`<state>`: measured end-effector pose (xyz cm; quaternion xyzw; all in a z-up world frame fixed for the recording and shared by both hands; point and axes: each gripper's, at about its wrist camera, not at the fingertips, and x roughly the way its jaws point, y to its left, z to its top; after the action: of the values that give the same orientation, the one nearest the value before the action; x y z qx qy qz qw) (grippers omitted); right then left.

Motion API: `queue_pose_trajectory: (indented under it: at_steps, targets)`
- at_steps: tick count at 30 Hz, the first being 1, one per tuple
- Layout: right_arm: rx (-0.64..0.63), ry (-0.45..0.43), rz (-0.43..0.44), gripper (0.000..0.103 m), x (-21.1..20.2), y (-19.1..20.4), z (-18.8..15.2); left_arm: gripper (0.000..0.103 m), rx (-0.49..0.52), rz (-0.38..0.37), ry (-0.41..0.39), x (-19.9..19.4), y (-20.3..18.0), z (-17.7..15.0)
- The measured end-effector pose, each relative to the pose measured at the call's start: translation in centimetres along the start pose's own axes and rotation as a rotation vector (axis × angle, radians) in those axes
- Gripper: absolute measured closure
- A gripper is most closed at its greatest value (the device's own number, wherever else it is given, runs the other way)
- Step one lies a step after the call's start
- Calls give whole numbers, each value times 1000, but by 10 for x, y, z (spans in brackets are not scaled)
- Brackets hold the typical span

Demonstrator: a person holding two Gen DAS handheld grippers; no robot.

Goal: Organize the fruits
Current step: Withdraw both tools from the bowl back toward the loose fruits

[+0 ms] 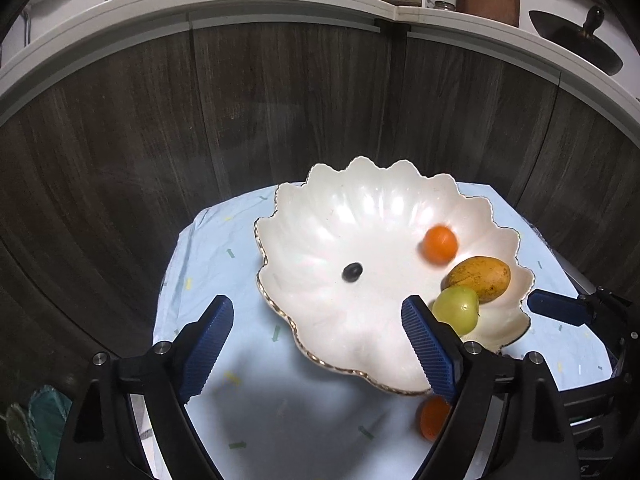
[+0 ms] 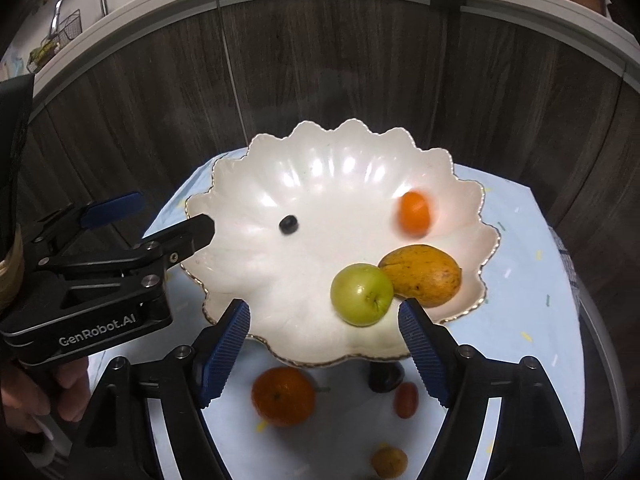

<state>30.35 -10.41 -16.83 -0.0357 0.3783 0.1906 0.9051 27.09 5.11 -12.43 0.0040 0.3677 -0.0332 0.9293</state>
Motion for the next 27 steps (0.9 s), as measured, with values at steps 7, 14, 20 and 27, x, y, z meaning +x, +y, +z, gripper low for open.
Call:
queue_pose_trajectory:
  at_steps: [7,14,20,27]
  targets:
    - [8,-25,-14,26,-18,-4,-4,16,4,-1,-15,-19,-7,-4]
    - [18,-48,-26,26,-36,-11,-12,16,18,-4,-22,-35,-18,-11]
    - [25,-58,-35,26,-49,-18,-22,16,33,-12,-27,-47,-26,-15]
    - [43,-67,-42,26,-59,-27,-32,16,49,-22,-29,-56,-39,-22]
